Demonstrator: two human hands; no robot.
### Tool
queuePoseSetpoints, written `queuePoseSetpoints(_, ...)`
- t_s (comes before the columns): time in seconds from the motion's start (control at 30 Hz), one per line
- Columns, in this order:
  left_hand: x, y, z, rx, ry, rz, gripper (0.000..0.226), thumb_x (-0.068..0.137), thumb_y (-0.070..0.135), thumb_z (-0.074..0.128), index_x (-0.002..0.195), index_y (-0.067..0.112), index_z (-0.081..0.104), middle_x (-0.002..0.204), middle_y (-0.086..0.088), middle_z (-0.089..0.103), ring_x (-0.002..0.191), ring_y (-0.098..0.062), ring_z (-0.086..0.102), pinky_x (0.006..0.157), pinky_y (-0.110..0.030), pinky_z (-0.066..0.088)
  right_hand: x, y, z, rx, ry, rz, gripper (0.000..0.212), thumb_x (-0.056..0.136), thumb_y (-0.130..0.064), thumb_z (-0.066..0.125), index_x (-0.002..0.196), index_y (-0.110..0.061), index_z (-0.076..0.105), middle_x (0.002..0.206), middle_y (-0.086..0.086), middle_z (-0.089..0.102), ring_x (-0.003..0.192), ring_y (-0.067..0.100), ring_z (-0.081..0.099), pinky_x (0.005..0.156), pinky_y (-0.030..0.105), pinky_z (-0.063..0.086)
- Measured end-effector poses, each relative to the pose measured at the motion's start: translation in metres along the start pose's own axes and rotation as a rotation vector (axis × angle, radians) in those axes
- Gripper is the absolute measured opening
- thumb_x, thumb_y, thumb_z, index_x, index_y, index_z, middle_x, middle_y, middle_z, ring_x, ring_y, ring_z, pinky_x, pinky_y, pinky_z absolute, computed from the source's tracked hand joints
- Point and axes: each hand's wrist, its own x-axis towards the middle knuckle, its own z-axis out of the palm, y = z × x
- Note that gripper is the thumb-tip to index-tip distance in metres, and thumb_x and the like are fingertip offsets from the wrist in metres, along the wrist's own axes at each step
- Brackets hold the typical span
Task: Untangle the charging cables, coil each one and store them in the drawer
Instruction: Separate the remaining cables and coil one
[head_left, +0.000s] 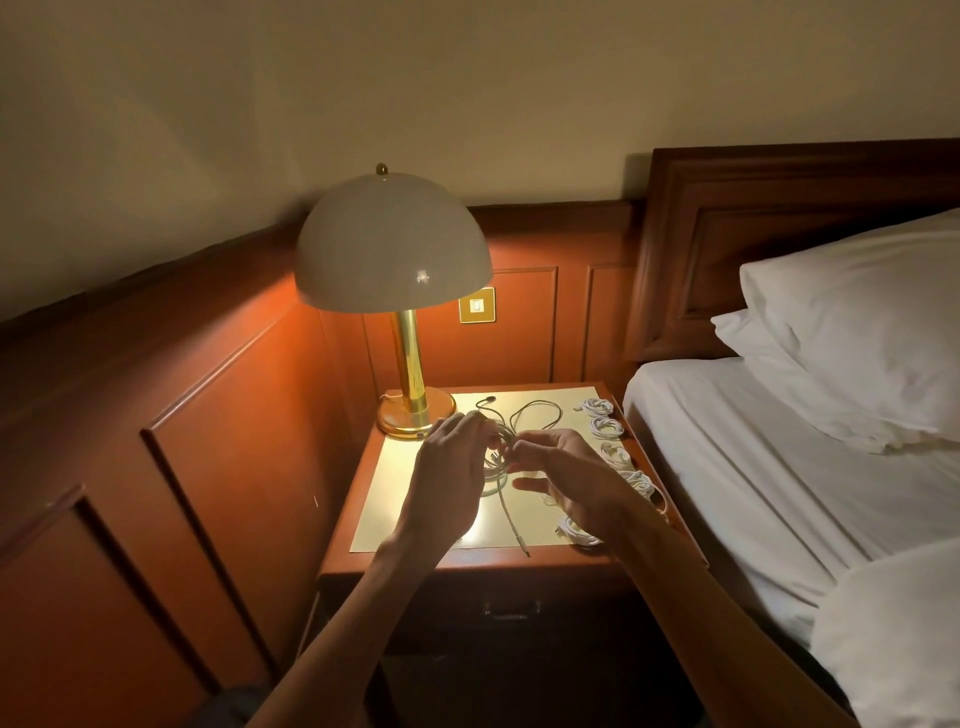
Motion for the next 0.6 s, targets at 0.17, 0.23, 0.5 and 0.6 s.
queuePoseSetpoints(0.17, 0.002, 0.001, 0.000, -0.086, 0.045, -0.053, 0.035, 0.097, 0.031, 0.041, 0.096, 0.010, 0.068, 0.092, 0.001, 0.071, 0.082, -0.004, 0.063, 0.073, -0.005, 0.044, 0.003, -0.005, -0.002, -0.269, 0.123, -0.155, 0.008, 0.078, -0.026, 0.082, 0.076, -0.023, 0.076, 0.082, -0.007, 0.075, 0.088, 0.019, 0.071, 0.081, 0.037, 0.061)
queuePoseSetpoints(0.23, 0.002, -0.002, 0.001, -0.060, 0.044, -0.049, 0.033, 0.097, 0.029, 0.043, 0.095, 0.009, 0.069, 0.092, 0.002, 0.071, 0.083, -0.002, 0.061, 0.074, -0.002, 0.041, 0.003, -0.005, -0.004, -0.445, 0.159, -0.262, 0.012, 0.071, -0.037, 0.084, 0.069, -0.031, 0.074, 0.080, -0.009, 0.073, 0.082, 0.016, 0.069, 0.081, 0.041, 0.060)
queuePoseSetpoints(0.5, 0.011, -0.005, 0.000, -0.257, -0.042, -0.304, 0.031, 0.104, 0.023, 0.042, 0.090, 0.009, 0.066, 0.076, 0.009, 0.061, 0.063, 0.001, 0.059, 0.055, -0.002, 0.038, 0.000, 0.006, 0.006, -0.705, 0.540, -0.629, 0.031, 0.069, -0.055, 0.082, 0.084, -0.033, 0.067, 0.079, -0.009, 0.064, 0.065, 0.009, 0.062, 0.060, 0.032, 0.057)
queuePoseSetpoints(0.6, 0.014, -0.003, 0.003, -0.498, -0.105, -0.511, 0.033, 0.104, 0.031, 0.042, 0.095, 0.012, 0.068, 0.086, 0.005, 0.067, 0.077, -0.003, 0.064, 0.062, -0.003, 0.044, -0.006, 0.004, 0.009, -0.691, 0.516, -0.688, 0.015, 0.075, -0.039, 0.084, 0.083, -0.030, 0.076, 0.086, -0.008, 0.062, 0.069, 0.007, 0.062, 0.062, 0.033, 0.059)
